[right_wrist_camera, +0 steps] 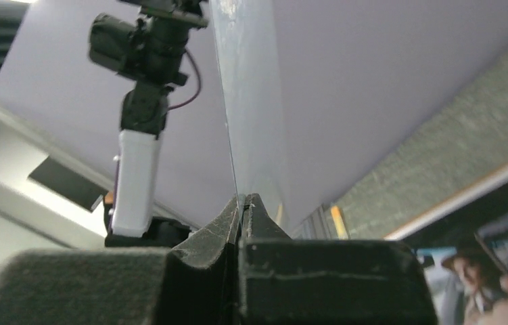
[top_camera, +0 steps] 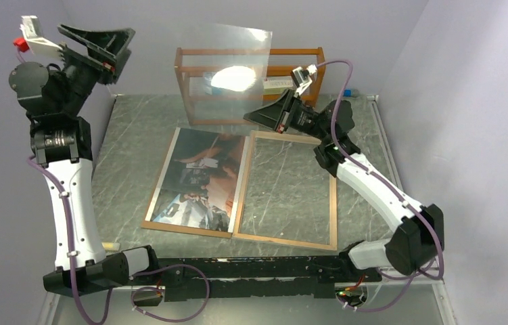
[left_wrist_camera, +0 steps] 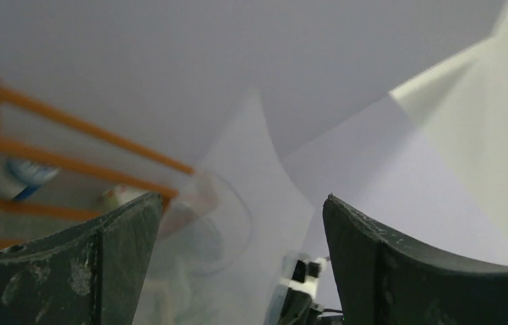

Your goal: Put the photo into the frame

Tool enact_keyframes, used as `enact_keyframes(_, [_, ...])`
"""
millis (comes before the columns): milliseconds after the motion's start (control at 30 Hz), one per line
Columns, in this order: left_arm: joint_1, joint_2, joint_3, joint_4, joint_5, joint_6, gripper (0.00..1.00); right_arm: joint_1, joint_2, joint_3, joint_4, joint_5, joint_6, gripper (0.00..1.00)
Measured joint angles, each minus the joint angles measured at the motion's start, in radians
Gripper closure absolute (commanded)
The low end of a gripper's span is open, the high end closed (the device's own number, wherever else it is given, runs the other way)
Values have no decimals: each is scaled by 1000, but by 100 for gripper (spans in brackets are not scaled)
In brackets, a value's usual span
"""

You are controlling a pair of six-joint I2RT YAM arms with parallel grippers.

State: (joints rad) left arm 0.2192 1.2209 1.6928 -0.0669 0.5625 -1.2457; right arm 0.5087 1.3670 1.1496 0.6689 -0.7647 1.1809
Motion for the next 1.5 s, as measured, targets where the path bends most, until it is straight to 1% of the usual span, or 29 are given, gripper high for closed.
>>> enact_keyframes(67, [0,-16,-23,-119,-24,74,6,-13,-40,-12,-142,23,-20,100])
enact_keyframes(100, [0,-31,-50,-206,-49,134,6,-22,-68,-26,-230,40,-29,100])
enact_keyframes(167, [0,-54,-106,-298,-76,200,6,-35,-100,-54,-340,58,-32,100])
enact_keyframes(300, [0,-98,-304,-480,-96,340,6,-67,-107,-142,-528,77,-37,100])
enact_keyframes(433, [-1,-84,-506,-547,-61,420,6,-126,-42,-196,-690,89,-88,100])
enact_keyframes(500, [-8,-57,-580,-548,-25,444,6,-184,8,-214,-772,94,-141,100])
enact_keyframes(567, [-29,-11,-611,-544,0,464,6,-233,40,-220,-837,110,-198,100])
enact_keyframes(733, [-130,144,-616,-511,54,513,8,-334,90,-219,-971,138,-391,100])
enact_keyframes(867, [-214,272,-615,-467,89,542,10,-375,138,-215,-1068,161,-541,100])
enact_keyframes(1000, [-293,393,-591,-447,95,576,12,-397,176,-212,-1144,180,-646,100])
enact_keyframes(1133, [-363,498,-520,-449,87,618,13,-413,204,-180,-1229,238,-737,100])
enact_keyframes(1333, [-453,603,-436,-449,58,665,14,-447,209,-161,-1281,336,-820,100])
enact_keyframes(1500, [-507,685,-388,-450,41,697,22,-468,172,-164,-1307,382,-861,100])
